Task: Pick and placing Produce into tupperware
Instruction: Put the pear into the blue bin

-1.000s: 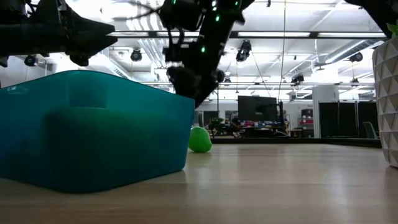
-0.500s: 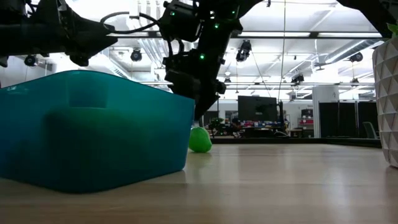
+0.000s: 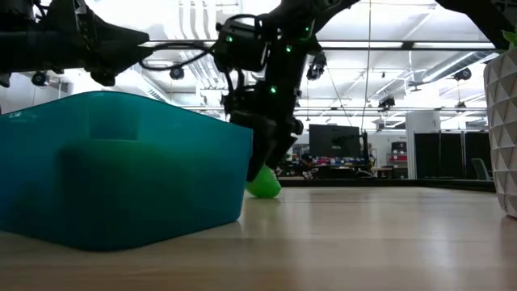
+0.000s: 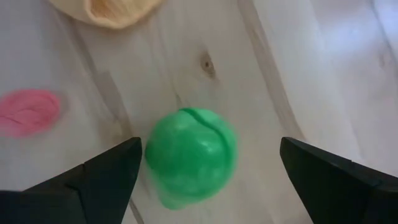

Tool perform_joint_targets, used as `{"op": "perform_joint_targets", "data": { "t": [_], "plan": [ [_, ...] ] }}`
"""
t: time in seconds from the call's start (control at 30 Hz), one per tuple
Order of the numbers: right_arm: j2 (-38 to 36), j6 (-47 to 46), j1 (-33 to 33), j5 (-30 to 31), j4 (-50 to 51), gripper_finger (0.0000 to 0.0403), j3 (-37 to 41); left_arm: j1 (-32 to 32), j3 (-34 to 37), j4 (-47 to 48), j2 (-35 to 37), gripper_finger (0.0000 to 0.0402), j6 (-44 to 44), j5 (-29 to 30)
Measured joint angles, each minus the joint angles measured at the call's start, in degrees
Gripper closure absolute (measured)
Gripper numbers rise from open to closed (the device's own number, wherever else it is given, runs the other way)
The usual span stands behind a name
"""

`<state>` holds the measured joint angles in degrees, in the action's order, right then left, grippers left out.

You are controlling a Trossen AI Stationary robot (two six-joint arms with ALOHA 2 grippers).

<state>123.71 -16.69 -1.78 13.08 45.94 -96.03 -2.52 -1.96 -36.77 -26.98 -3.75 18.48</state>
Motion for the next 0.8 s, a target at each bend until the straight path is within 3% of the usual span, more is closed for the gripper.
{"op": "perform_joint_targets", "data": {
  "t": [0.8],
  "plan": [
    [-0.1, 1.1, -0.8, -0.4, -6.1, 0.0028, 6.7, 0.0, 0.0, 0.0, 0.0, 0.0196, 0.0, 0.0]
  ]
}}
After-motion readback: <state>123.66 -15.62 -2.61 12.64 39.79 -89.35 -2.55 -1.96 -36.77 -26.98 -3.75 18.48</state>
